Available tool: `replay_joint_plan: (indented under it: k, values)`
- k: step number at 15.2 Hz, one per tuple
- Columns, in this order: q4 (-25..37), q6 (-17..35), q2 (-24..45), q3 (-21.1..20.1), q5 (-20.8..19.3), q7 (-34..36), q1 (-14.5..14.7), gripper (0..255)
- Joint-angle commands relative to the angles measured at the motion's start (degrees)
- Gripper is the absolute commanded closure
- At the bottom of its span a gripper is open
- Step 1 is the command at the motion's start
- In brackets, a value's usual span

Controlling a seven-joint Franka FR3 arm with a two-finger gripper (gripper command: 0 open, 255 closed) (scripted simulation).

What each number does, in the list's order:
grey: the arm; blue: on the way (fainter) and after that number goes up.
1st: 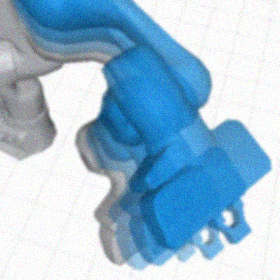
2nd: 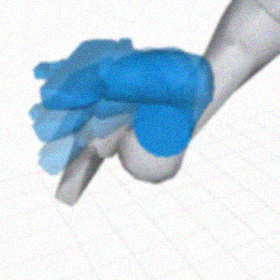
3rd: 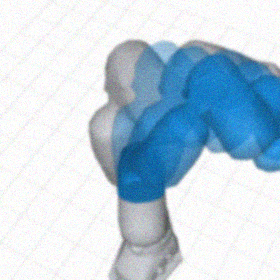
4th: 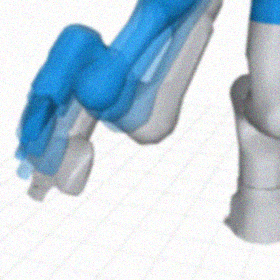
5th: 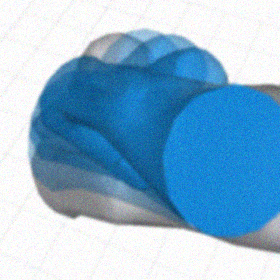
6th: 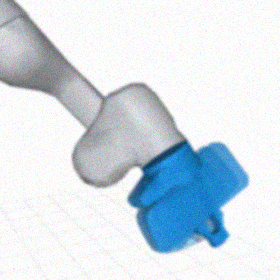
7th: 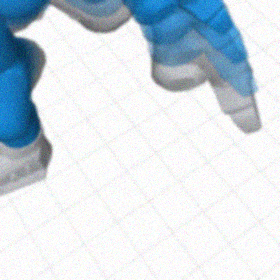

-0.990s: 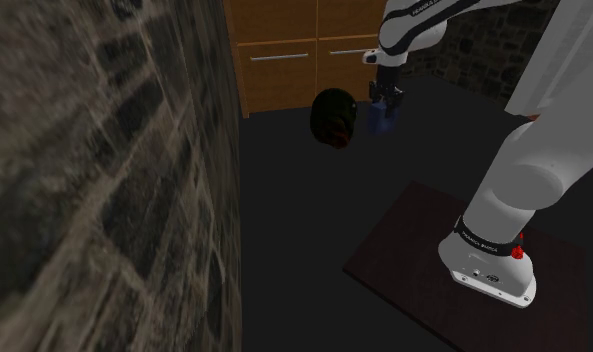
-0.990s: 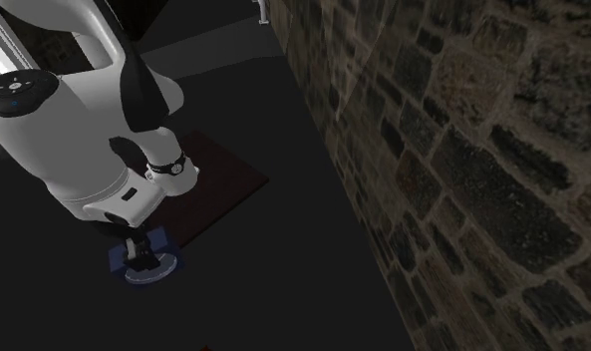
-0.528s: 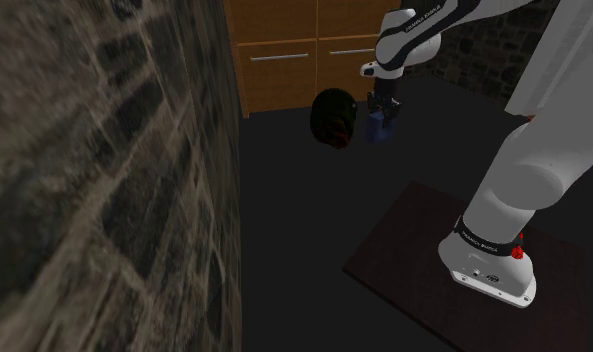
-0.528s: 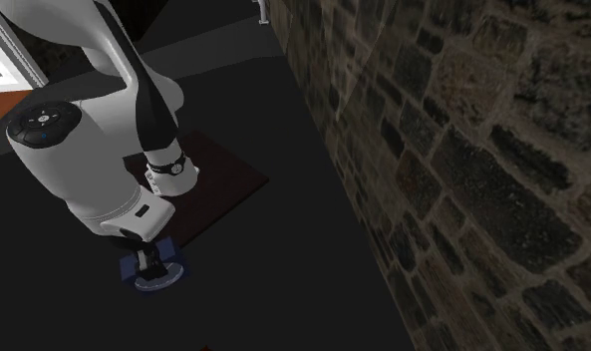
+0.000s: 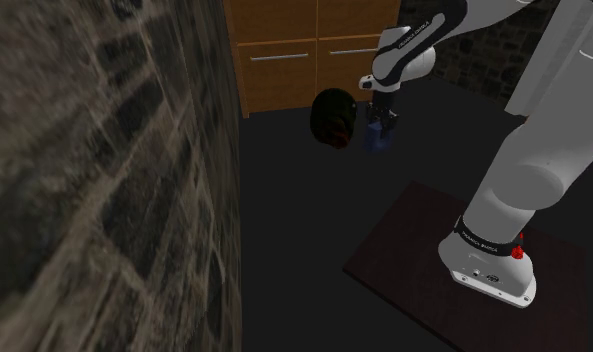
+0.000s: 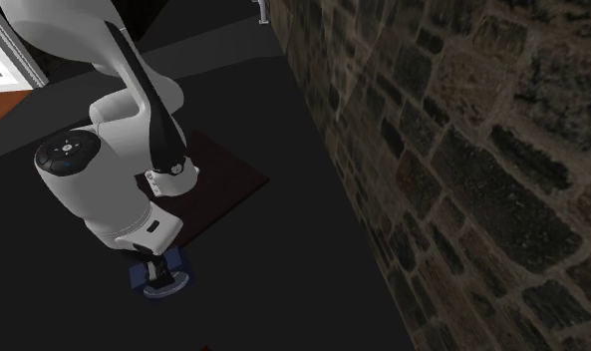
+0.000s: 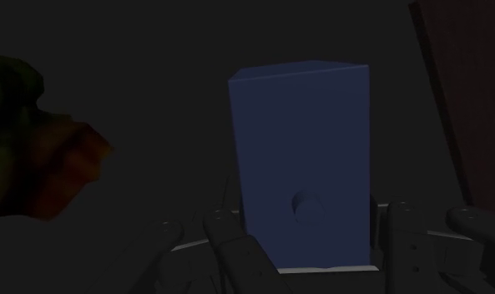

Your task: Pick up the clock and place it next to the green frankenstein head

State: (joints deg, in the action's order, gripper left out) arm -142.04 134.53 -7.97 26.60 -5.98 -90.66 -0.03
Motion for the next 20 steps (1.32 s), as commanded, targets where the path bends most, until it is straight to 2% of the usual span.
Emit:
replay_joint_plan:
  k: [1,12,20]
  values:
    - [-0.6,1.7,1.1,0.2,0.5,-0.4,0.1,255]
    - [-2.8,11.2,9.2,0.6,5.8,-4.1,0.7,255]
    - [-3.2,18.2,16.7,-1.0,12.7,-9.0,0.1,255]
